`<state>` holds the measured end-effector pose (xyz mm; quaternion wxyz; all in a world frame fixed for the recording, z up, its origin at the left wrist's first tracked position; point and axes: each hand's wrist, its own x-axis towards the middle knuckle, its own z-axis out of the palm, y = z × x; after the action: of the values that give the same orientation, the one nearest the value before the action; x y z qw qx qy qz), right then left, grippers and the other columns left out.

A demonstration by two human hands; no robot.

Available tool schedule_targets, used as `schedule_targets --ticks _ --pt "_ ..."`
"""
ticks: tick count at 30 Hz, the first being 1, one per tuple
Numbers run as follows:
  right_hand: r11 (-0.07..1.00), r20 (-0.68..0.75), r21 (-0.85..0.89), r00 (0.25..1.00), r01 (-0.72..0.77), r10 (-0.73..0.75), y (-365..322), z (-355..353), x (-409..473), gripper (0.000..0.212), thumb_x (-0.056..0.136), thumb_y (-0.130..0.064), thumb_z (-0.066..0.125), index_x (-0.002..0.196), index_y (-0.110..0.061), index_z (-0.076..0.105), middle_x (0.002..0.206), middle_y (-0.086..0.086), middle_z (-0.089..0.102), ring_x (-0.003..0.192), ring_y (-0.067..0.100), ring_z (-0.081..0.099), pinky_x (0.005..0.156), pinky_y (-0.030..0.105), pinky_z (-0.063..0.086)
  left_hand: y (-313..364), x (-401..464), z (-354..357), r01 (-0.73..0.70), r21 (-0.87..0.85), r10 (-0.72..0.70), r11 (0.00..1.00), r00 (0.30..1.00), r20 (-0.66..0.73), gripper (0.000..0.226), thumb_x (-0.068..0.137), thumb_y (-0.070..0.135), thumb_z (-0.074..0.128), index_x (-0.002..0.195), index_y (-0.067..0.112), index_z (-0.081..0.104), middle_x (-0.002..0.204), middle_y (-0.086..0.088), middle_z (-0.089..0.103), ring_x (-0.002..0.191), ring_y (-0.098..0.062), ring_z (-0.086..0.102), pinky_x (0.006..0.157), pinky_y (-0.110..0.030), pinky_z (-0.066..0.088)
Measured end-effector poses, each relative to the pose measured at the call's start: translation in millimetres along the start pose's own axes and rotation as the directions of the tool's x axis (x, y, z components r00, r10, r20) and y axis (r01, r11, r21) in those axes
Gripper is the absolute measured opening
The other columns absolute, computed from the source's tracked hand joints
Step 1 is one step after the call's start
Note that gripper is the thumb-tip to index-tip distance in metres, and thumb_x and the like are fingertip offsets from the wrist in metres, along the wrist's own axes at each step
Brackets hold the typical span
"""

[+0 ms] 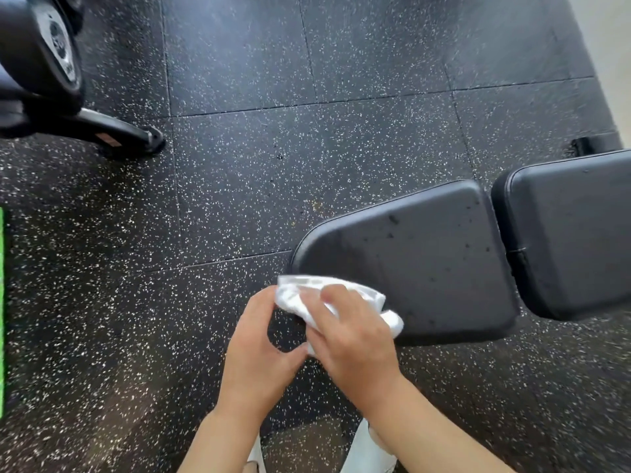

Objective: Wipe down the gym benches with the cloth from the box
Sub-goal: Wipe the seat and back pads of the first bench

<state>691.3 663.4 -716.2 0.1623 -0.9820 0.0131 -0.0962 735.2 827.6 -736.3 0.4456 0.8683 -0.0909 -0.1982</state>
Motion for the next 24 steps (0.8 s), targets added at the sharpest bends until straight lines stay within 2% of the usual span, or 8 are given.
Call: schedule_targets --ticks 3,6,10,15,17,19,22,24 --pt "0.998 0.012 -0.003 0.998 0.067 -0.067 24 -10 -19 0.03 0.094 -0.02 0.068 0.123 -0.015 0.071 0.105 0.006 0.064 0.083 0.026 0.061 0.068 0.04 0.054 1 -3 2 0.04 0.017 -0.04 0.999 0.999 0.0 0.096 0.068 0.031 0.096 0.149 0.039 0.045 0.148 0.026 0.049 0.137 -0.008 0.052 0.109 -0.043 0.051" --pt "0.992 -0.008 -0.028 0.992 0.123 -0.123 37 -9 10 0.024 0.093 -0.02 0.068 0.116 -0.013 0.074 0.102 0.007 0.067 0.079 0.028 0.064 0.062 0.043 0.054 4 -2 1 0.005 0.025 -0.005 1.0 1.0 0.005 0.1 0.067 0.031 0.098 0.151 0.037 0.043 0.149 0.028 0.046 0.14 -0.008 0.05 0.109 -0.045 0.051" --pt "0.992 -0.061 -0.091 0.995 -0.086 0.081 48 2 96 0.021 0.096 -0.032 0.06 0.107 -0.019 0.072 0.105 0.004 0.063 0.088 0.026 0.063 0.059 0.04 0.049 11 -1 0 -0.033 0.027 0.033 0.999 0.999 0.006 0.1 0.069 0.024 0.097 0.153 0.033 0.043 0.151 0.023 0.045 0.14 -0.013 0.051 0.11 -0.047 0.05" --pt "0.984 -0.05 -0.058 0.985 -0.168 0.165 43 11 120 0.016 0.095 -0.031 0.062 0.101 -0.018 0.068 0.105 0.003 0.057 0.087 0.023 0.056 0.06 0.034 0.035 32 6 -2 -0.108 0.041 0.11 0.993 0.993 -0.031 0.072 0.085 0.023 0.079 0.151 0.024 0.05 0.152 0.016 0.046 0.145 -0.011 0.045 0.116 -0.04 0.045" --pt "0.991 -0.048 -0.004 0.99 -0.132 0.131 40 4 90 0.017 0.095 -0.028 0.063 0.108 -0.018 0.069 0.105 0.004 0.058 0.088 0.025 0.057 0.062 0.037 0.043 40 16 -1 -0.13 0.078 0.134 0.988 0.989 -0.057 0.061 0.089 0.016 0.073 0.147 0.016 0.054 0.149 0.008 0.05 0.144 -0.008 0.044 0.12 -0.033 0.038" --pt "0.995 -0.053 0.036 0.994 -0.09 0.092 41 -5 53 0.024 0.093 -0.024 0.067 0.116 -0.017 0.07 0.105 0.005 0.061 0.088 0.027 0.06 0.067 0.04 0.05 46 28 2 -0.126 0.11 0.135 0.986 0.988 -0.078 0.047 0.092 0.004 0.07 0.138 0.012 0.062 0.146 0.003 0.054 0.14 -0.011 0.048 0.119 -0.036 0.038" --pt "0.998 -0.03 0.034 0.998 -0.045 0.046 53 -19 5 0.032 0.093 -0.024 0.067 0.125 -0.018 0.068 0.107 0.002 0.057 0.089 0.024 0.058 0.072 0.035 0.048 59 43 13 -0.118 0.159 0.136 0.98 0.984 -0.112 0.029 0.094 0.001 0.064 0.117 0.016 0.068 0.141 0.002 0.058 0.132 -0.016 0.05 0.116 -0.035 0.038" --pt "0.999 -0.002 0.032 0.999 -0.042 0.042 67 -27 -15 0.032 0.095 -0.025 0.067 0.127 -0.019 0.066 0.107 0.0 0.054 0.09 0.022 0.056 0.071 0.033 0.049 67 50 23 -0.121 0.188 0.147 0.975 0.98 -0.132 0.033 0.095 0.001 0.063 0.126 0.013 0.066 0.141 0.0 0.058 0.133 -0.019 0.05 0.117 -0.032 0.035"
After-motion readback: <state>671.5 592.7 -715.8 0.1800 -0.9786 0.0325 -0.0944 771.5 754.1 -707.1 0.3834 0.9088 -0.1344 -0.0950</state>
